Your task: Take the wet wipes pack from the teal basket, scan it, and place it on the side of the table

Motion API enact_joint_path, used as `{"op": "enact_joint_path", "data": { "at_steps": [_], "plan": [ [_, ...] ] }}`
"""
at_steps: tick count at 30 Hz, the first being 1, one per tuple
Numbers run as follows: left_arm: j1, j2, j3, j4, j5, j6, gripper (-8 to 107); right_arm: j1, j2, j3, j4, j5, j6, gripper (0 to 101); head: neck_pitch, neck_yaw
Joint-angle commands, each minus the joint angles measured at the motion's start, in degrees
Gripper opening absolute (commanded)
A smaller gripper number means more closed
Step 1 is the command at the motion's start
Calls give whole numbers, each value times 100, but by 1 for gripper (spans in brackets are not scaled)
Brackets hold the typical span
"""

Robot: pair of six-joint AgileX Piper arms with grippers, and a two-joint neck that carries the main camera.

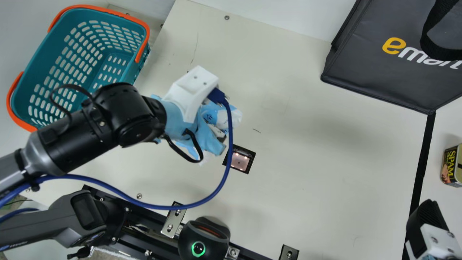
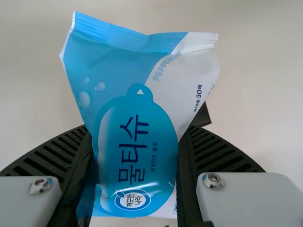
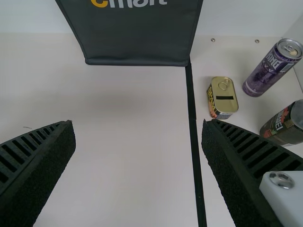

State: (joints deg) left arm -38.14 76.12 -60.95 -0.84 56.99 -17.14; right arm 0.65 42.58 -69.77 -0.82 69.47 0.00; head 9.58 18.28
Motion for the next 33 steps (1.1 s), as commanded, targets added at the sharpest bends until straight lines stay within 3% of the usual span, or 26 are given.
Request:
{"op": "enact_joint_path", "data": {
  "at_steps": [1, 22, 31, 33],
  "plan": [
    [-68, 47, 29, -70, -90, 206, -8, 0, 0, 0, 0, 0, 0, 95, -166, 14],
    [-278, 668, 604, -1376, -1044, 2381, -8, 0, 0, 0, 0, 3, 0, 95, -166, 14],
    [-199, 918, 738, -1620, -1270, 3035, -8, 0, 0, 0, 0, 3, 0, 95, -166, 14],
    [-179, 966, 755, -1638, -1309, 3134, -1, 0, 0, 0, 0, 3, 0, 95, -166, 14]
  ]
}}
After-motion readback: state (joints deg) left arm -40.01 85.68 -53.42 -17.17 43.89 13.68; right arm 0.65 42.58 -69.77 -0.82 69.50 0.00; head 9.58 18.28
